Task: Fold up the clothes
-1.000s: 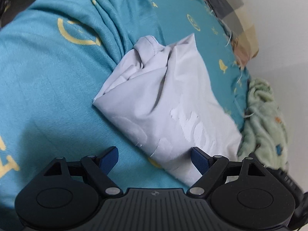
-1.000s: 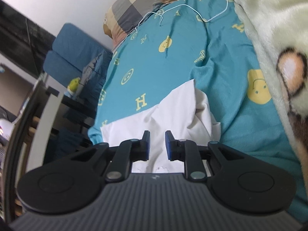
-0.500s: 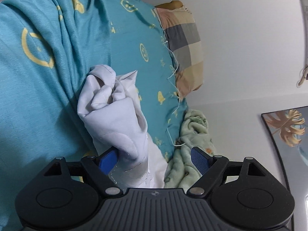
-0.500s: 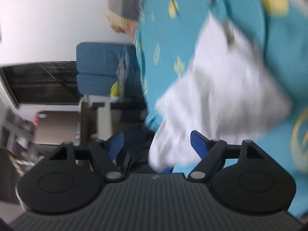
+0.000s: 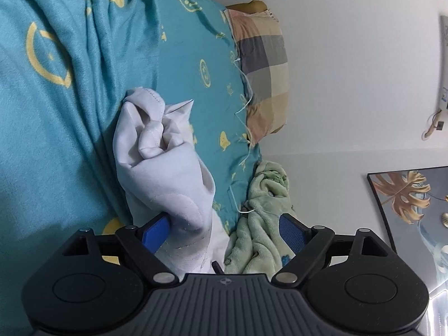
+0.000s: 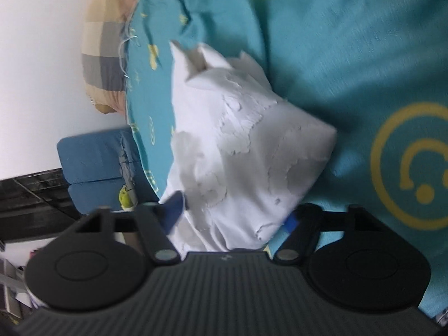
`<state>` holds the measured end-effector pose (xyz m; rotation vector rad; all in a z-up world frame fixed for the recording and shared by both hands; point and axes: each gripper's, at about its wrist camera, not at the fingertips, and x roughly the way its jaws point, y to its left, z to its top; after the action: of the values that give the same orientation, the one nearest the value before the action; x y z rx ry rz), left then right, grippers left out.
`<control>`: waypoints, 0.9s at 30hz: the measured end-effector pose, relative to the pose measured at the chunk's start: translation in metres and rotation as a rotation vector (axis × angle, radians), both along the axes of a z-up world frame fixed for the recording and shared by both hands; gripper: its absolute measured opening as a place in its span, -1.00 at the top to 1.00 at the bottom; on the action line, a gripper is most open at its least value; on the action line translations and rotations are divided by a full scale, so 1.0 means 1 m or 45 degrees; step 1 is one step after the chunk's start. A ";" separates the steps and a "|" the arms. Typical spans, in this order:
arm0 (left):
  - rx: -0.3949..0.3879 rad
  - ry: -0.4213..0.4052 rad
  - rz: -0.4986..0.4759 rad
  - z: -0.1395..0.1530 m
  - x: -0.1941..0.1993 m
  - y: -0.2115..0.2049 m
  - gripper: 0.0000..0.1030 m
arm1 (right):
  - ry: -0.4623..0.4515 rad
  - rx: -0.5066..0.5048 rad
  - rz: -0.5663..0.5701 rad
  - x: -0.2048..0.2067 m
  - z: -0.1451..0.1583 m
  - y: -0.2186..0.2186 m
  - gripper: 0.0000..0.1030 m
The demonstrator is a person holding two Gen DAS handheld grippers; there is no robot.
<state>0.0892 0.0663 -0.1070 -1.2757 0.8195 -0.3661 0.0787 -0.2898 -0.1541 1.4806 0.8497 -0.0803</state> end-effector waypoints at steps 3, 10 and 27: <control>0.060 0.063 -0.035 -0.004 0.002 -0.012 -0.67 | -0.043 -0.055 0.013 0.002 0.009 0.003 0.39; 0.048 0.126 -0.201 -0.021 0.018 -0.055 -0.67 | -0.223 -0.101 0.037 0.008 0.032 0.002 0.63; -0.117 0.059 0.029 -0.001 0.071 -0.071 0.51 | -0.373 -0.146 0.016 -0.013 0.067 -0.015 0.67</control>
<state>0.1602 -0.0043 -0.1083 -1.3824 0.8347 -0.3599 0.0653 -0.3046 -0.0868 1.3394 0.6070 0.0947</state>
